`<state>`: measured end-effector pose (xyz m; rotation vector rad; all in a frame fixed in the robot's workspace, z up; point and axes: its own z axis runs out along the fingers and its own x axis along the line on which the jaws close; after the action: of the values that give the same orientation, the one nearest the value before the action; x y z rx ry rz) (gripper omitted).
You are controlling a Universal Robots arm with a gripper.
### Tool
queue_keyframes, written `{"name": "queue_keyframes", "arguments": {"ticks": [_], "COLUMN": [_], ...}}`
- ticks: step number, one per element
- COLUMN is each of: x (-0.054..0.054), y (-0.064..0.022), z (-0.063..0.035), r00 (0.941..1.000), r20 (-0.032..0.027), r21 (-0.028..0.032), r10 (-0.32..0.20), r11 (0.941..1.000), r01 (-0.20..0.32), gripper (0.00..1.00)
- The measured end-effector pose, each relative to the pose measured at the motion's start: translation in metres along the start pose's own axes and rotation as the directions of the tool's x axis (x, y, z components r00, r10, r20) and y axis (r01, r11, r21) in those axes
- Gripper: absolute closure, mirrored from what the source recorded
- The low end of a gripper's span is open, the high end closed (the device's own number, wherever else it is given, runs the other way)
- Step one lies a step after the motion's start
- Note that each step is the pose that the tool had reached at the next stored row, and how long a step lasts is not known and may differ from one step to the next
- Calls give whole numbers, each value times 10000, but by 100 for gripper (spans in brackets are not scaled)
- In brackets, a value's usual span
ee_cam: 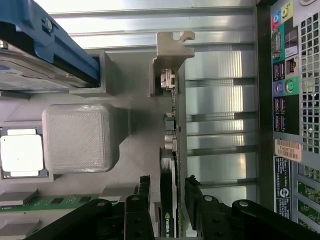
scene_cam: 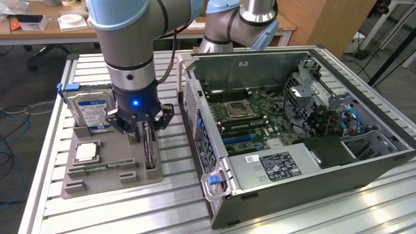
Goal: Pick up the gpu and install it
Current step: 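Pick up the gpu and move the gpu toward the slot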
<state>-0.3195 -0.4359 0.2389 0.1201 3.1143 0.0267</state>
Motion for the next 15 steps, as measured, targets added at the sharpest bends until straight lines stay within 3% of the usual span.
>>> {"name": "queue_keyframes", "arguments": {"ticks": [15], "x": [-16], "y": [-6], "z": [67], "r00": [10000], "r20": [0], "r21": [0], "r10": [1], "r11": [10000], "r01": [-1], "gripper": [58]}}
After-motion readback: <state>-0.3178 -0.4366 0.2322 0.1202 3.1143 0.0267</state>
